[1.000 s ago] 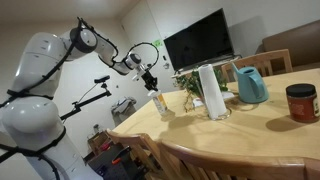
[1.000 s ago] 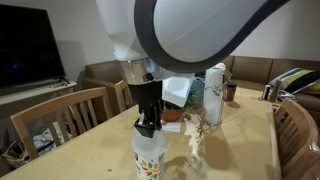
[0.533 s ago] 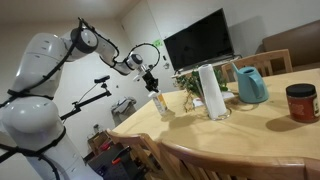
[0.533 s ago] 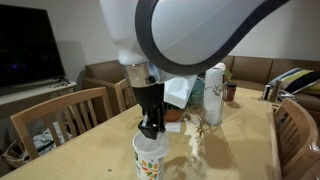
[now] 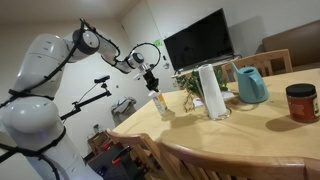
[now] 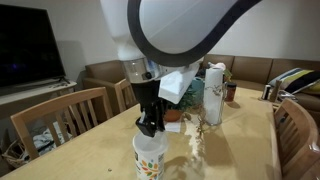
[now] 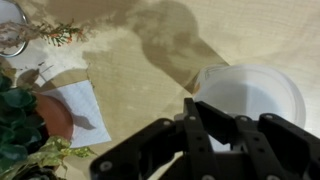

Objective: Put the white lid on the table on top of the white cup

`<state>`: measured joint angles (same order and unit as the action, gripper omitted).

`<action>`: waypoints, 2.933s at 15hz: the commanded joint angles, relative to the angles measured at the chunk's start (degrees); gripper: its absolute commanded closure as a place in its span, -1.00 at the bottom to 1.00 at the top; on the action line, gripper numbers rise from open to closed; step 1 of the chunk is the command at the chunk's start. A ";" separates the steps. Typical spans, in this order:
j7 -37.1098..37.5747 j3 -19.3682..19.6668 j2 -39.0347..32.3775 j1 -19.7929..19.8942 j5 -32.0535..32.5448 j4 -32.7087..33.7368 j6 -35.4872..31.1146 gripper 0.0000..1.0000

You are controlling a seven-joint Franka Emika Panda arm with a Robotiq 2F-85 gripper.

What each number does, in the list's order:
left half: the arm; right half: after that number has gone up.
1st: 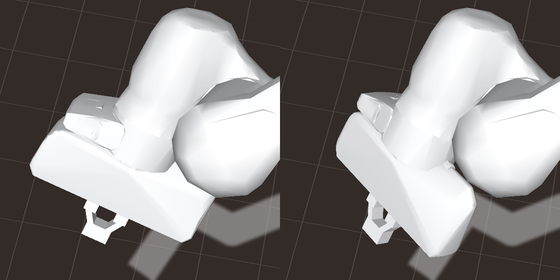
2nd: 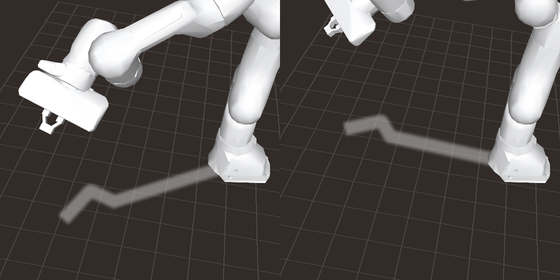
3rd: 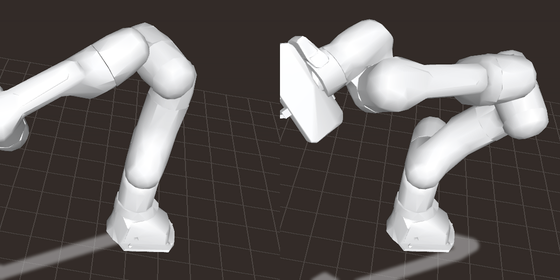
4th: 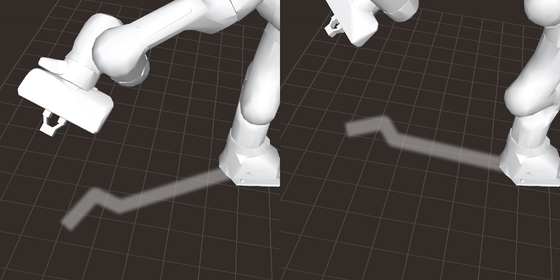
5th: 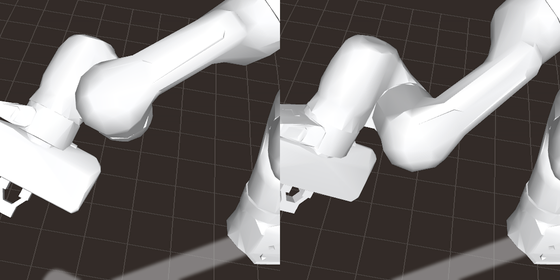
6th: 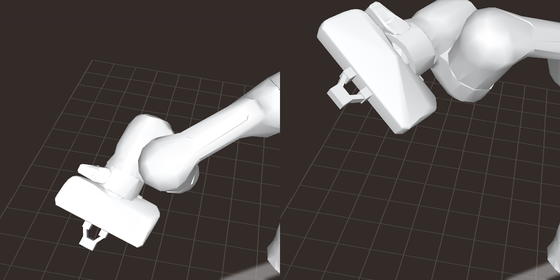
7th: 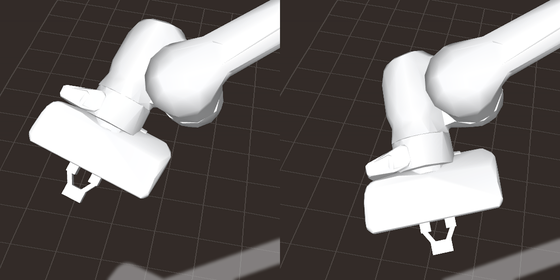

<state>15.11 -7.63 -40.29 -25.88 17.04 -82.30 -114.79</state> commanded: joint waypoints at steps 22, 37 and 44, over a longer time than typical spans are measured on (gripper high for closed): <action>5.77 0.13 -5.74 -0.55 -2.51 11.55 12.86 -1.00; 19.41 -0.11 10.90 0.51 -3.36 -11.98 -3.06 -1.00; 25.28 0.26 11.97 0.42 -6.22 -20.43 -5.34 -1.00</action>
<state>40.44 -7.34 -28.17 -25.43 10.82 -103.13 -120.45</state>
